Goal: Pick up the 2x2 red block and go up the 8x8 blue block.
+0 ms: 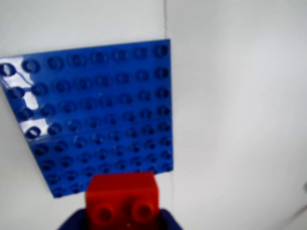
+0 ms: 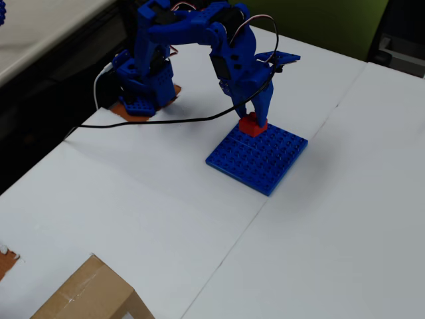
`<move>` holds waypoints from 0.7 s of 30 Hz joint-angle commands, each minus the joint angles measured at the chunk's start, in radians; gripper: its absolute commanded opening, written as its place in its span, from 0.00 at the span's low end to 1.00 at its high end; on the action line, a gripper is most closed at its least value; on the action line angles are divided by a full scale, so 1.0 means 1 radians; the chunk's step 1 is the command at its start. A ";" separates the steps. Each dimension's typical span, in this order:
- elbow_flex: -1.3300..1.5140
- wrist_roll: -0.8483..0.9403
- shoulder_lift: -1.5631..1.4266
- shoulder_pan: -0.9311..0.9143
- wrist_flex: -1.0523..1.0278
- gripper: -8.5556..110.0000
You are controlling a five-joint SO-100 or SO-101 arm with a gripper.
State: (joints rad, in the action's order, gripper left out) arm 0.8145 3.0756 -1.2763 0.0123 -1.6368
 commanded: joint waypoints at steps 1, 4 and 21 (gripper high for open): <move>-0.057 0.054 -0.009 0.014 -0.009 0.08; -0.071 0.066 -0.012 0.020 -0.015 0.08; -0.066 0.117 -0.015 0.038 -0.020 0.08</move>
State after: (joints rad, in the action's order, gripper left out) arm 0.7869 3.0772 -1.2747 0.0414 -1.6552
